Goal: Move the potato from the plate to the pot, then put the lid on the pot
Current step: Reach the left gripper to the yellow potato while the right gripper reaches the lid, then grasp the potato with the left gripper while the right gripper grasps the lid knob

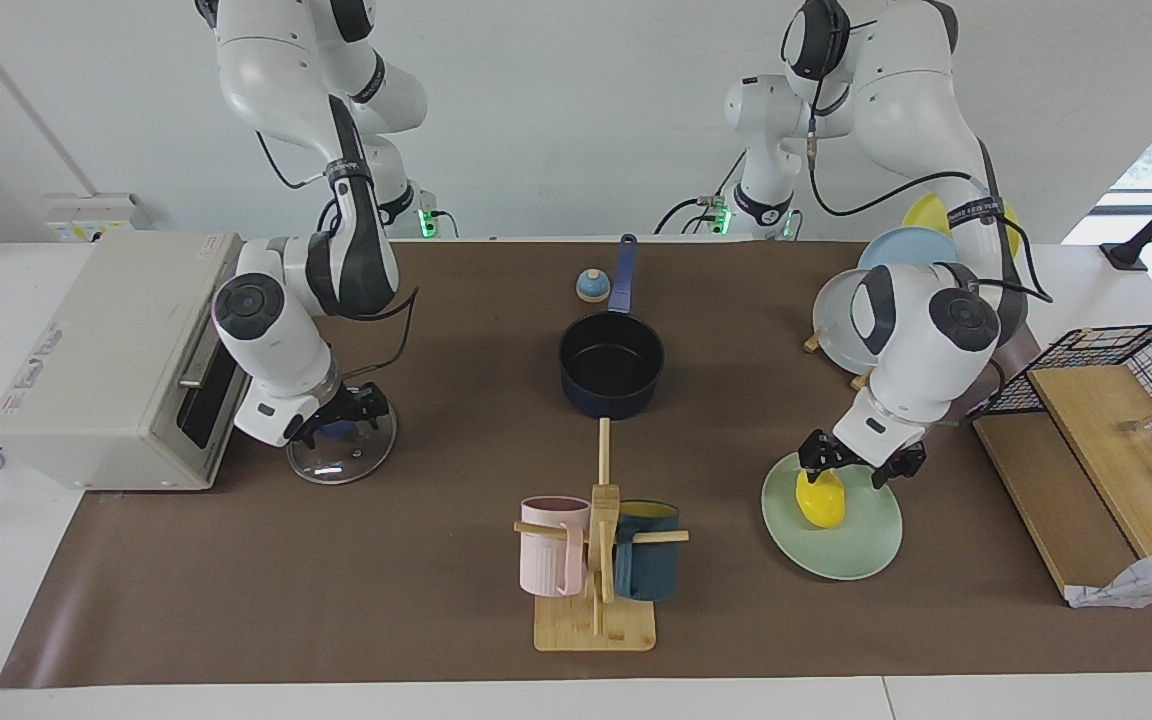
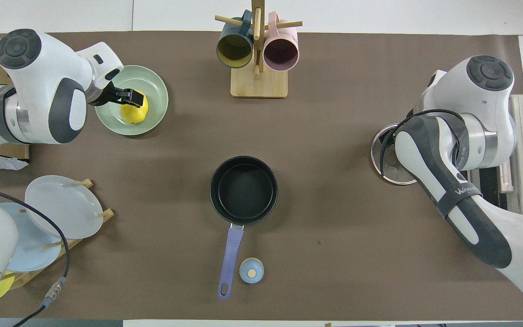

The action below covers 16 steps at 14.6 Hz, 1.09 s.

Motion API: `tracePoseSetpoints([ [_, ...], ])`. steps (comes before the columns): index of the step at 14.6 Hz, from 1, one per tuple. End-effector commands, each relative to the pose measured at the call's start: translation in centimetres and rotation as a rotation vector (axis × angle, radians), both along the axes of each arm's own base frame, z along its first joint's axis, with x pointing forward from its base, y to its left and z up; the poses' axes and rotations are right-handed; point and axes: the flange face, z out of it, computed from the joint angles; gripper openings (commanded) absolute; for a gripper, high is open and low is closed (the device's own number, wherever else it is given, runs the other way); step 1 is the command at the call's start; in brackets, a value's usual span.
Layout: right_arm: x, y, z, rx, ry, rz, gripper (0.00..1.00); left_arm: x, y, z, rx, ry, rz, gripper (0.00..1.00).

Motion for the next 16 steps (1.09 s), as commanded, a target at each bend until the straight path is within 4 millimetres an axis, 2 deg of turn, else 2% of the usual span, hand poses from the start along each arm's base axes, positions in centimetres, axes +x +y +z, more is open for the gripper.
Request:
tracePoseSetpoints([
  [1, -1.2, -1.2, 0.0, 0.020, -0.001, 0.033, 1.00, 0.1, -0.8, -1.1, 0.014, -0.030, -0.033, 1.00],
  [3, -1.8, -1.3, -0.5, 0.020, 0.004, 0.033, 1.00, -0.5, -1.5, -2.3, 0.016, -0.007, -0.044, 1.00],
  [5, -2.5, -1.5, -0.9, 0.019, 0.014, 0.029, 1.00, -0.6, -1.9, -2.6, 0.016, -0.007, -0.050, 1.00],
  [7, -2.9, -1.5, -1.2, 0.019, 0.023, 0.029, 1.00, -1.1, -1.8, -3.5, 0.013, -0.022, -0.051, 1.00],
  [12, -3.2, -1.6, -1.2, 0.009, 0.023, 0.035, 0.99, -0.8, -1.5, -3.9, 0.016, -0.040, -0.053, 1.00],
  [14, -3.2, -1.6, -1.2, 0.008, 0.017, 0.036, 0.89, -0.7, -1.3, -4.0, 0.016, -0.047, -0.060, 1.00],
  [16, -3.5, -1.8, -1.9, 0.009, 0.005, 0.033, 0.85, -0.6, -1.2, -4.0, 0.017, -0.048, -0.063, 0.97],
])
